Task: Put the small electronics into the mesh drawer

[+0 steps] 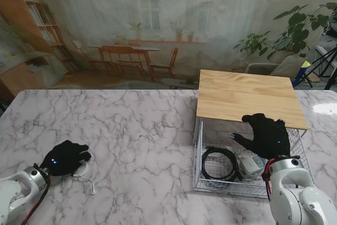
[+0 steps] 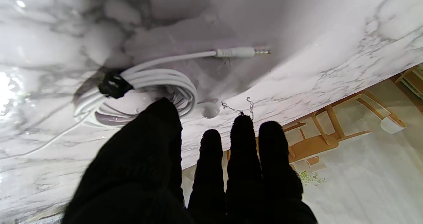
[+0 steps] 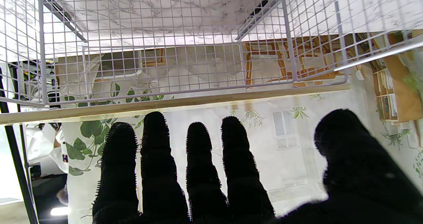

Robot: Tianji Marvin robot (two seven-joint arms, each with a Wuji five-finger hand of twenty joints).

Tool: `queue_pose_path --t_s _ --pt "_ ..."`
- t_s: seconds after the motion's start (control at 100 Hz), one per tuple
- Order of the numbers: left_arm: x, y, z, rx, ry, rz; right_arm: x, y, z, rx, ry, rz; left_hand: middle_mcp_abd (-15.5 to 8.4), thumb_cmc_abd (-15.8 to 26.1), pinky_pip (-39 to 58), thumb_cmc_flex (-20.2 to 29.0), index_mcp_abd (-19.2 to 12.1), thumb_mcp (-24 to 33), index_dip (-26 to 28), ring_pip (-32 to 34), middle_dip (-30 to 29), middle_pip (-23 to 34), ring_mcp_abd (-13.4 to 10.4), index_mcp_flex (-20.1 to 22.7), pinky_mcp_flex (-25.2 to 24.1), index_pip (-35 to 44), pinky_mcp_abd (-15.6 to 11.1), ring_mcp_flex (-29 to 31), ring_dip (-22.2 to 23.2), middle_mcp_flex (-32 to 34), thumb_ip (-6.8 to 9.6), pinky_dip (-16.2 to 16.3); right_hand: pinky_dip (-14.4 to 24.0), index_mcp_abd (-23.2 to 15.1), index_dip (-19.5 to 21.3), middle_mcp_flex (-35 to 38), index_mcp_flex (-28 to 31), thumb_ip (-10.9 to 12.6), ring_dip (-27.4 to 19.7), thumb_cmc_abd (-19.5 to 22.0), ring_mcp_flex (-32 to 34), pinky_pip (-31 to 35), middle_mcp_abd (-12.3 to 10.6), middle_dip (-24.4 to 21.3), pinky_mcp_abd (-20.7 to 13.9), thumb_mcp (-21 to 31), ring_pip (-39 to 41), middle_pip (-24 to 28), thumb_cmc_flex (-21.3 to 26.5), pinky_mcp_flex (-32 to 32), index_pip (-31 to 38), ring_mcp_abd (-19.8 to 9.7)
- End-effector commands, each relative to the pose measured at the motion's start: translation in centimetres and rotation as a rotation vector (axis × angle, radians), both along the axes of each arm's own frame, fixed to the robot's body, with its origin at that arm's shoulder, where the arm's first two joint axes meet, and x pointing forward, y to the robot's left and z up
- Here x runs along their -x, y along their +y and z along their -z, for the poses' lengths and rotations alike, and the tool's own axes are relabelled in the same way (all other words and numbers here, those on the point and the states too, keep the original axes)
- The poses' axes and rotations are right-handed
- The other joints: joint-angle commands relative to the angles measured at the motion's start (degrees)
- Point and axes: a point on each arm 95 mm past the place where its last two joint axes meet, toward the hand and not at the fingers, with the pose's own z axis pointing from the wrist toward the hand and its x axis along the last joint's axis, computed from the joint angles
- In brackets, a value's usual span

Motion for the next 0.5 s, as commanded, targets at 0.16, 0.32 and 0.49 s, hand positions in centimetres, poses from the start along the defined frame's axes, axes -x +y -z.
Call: queue_pose_path --t_s 0.16,0.32,0.49 --pt "0.1 0.2 1.7 -0.056 0.046 -0.011 0.1 -0.1 0.3 -0.004 0.007 0.006 -2.9 -3.6 4.5 3.9 -0.8 -7.7 13.1 4.0 3.4 4.6 -0.1 -1.6 3.2 12.8 -0.8 6.5 2.3 8.5 -4.1 1.8 -0.8 -0.8 1.0 -1.3 -0.3 1.0 -0.4 2.4 -1.4 -1.1 0.8 0.2 1.4 0.1 -4.1 -1.1 0.8 -1.1 0.7 1.1" --pt "-0.2 -0.2 2.2 -0.054 0.044 0.005 0.1 -0.1 0.4 -0.008 0.006 0.009 -3.1 -3.4 8.3 8.4 -1.0 -10.5 19.2 8.4 25.0 -0.9 0.2 2.4 6.7 20.9 -0.7 11.6 6.8 20.1 -3.5 2.9 -0.8 -0.8 1.0 -1.3 -0.3 1.0 -0.4 2.3 -1.3 -1.2 0.8 0.3 1.5 0.3 -4.1 -1.0 0.9 -1.2 0.8 1.1" --pt "-0.4 -0.6 2.7 -0.038 0.035 0.01 0.2 -0.1 0.4 -0.011 0.003 0.013 -3.5 -2.5 11.8 11.7 -0.7 -11.8 22.8 14.2 32.4 -0.7 1.3 5.8 9.2 25.4 -0.4 14.4 12.2 25.1 -2.34 4.9 -0.9 -0.7 1.0 -1.2 -0.4 1.0 -0.4 2.4 -1.2 -1.3 0.9 0.3 1.5 0.5 -4.1 -0.8 1.0 -1.3 0.8 1.2"
